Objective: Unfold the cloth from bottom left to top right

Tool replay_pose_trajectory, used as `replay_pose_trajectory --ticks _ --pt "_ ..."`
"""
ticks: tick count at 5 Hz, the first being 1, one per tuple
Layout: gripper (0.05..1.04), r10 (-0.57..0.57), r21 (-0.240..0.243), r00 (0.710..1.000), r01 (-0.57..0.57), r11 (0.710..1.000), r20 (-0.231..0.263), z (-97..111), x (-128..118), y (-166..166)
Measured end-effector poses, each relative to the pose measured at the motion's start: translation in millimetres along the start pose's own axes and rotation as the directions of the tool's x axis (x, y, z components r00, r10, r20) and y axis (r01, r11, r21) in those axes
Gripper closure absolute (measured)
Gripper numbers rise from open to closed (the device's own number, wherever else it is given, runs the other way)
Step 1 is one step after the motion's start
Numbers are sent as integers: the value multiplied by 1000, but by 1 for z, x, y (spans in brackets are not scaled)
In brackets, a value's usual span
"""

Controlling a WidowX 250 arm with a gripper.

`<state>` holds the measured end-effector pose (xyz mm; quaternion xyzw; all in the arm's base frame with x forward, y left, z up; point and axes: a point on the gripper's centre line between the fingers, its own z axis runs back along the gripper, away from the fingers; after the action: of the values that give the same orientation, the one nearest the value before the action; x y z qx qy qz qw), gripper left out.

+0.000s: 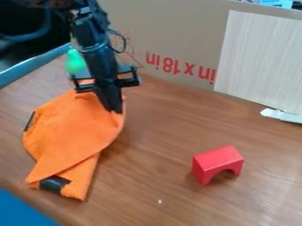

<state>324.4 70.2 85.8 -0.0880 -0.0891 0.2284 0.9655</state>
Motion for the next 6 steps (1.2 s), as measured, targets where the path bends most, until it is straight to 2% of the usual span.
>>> replay_pose_trajectory --ticks 2,4,6 --pt "1033 14 -54 1000 -14 998 -1 3 1 -20" --pt "1033 46 -109 999 -45 993 11 18 8 -37" --pt "1033 45 -140 999 -41 989 27 24 11 -61"
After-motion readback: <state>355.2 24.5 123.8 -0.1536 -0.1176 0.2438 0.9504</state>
